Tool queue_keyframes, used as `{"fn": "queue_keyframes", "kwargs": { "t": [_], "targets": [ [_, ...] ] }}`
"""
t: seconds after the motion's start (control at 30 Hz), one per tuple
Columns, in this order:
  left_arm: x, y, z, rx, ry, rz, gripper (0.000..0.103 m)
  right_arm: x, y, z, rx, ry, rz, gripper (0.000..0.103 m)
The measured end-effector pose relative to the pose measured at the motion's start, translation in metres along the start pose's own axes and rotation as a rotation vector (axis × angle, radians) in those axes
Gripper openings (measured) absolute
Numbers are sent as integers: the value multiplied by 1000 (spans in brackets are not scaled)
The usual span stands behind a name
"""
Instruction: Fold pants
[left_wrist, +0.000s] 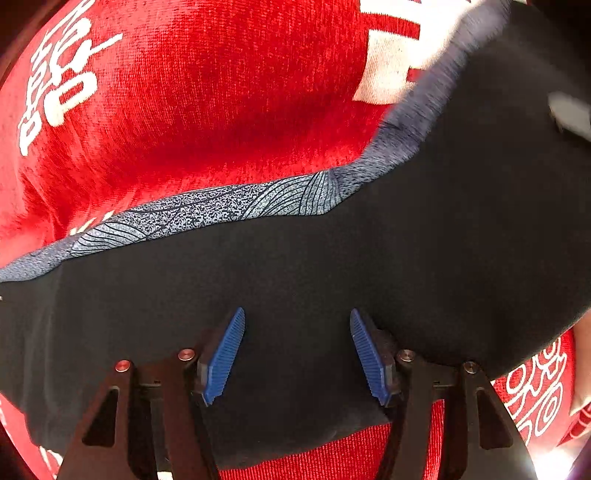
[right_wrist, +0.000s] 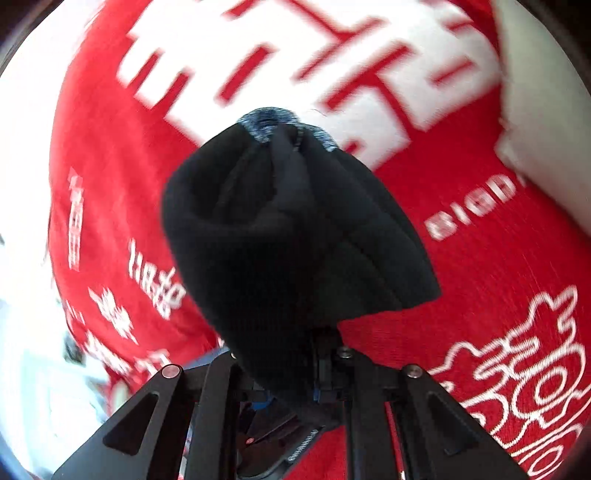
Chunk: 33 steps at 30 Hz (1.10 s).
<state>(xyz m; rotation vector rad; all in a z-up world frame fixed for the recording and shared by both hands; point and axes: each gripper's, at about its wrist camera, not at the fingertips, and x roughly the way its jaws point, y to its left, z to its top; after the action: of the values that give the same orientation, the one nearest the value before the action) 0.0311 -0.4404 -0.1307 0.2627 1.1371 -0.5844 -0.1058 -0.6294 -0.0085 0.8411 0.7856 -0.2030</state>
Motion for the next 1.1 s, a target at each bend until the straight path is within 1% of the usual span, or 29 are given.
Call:
{"fn": "queue_keyframes", "kwargs": {
  "t": [0.07, 0.13, 0.2, 0.23, 0.27, 0.37, 0.43, 0.47, 0.5, 0.53, 0.6, 0.7, 0.77, 0.8, 0.83, 0.87, 0.9, 0.93, 1.03, 1.1],
  "targets": [
    [1, 7, -2, 20, -11, -28, 61, 8, 26, -1, -78, 14, -24, 16],
    [-1, 12, -2, 47, -1, -58, 61, 19, 52, -8, -151, 33, -47, 16],
    [-5, 25, 4, 52, 48, -105, 61, 29, 74, -15, -189, 48, -55, 16],
    [-11, 36, 6, 31, 75, -131, 61, 33, 82, -18, -197, 54, -55, 16],
    [-18, 49, 7, 8, 96, -139, 61, 35, 89, -20, -207, 58, -58, 15],
    [-45, 102, 6, -62, 103, -96, 61, 49, 118, -34, -278, 71, -112, 15],
    [-59, 151, 0, -129, 119, -49, 61, 61, 134, -49, -336, 81, -163, 15],
    [-63, 166, -3, -150, 129, -32, 61, 68, 142, -57, -363, 88, -187, 15],
    [-65, 187, -8, -177, 145, -6, 66, 77, 151, -66, -393, 96, -212, 16],
    [-67, 206, -13, -198, 157, 17, 78, 88, 159, -76, -424, 103, -238, 16],
    [-71, 241, -29, -241, 159, 58, 79, 117, 181, -100, -514, 126, -307, 16],
    [-71, 280, -41, -285, 183, 95, 79, 154, 196, -137, -626, 165, -397, 20],
    [-74, 303, -46, -310, 177, 110, 79, 185, 208, -162, -709, 206, -481, 26],
    [-74, 300, -55, -320, 178, 111, 79, 197, 212, -178, -761, 213, -537, 30],
    [-75, 307, -56, -328, 181, 111, 79, 201, 216, -188, -803, 201, -569, 34],
    [-77, 309, -57, -330, 181, 112, 79, 202, 219, -197, -845, 191, -586, 49],
    [-79, 312, -56, -328, 177, 113, 79, 201, 226, -204, -870, 193, -576, 61],
    [-80, 315, -53, -323, 171, 110, 79, 198, 231, -207, -877, 200, -545, 65],
    [-90, 319, -45, -316, 169, 86, 79, 178, 240, -210, -874, 235, -456, 66],
    [-100, 310, -38, -309, 164, 44, 79, 160, 238, -205, -829, 254, -401, 66]
  ]
}}
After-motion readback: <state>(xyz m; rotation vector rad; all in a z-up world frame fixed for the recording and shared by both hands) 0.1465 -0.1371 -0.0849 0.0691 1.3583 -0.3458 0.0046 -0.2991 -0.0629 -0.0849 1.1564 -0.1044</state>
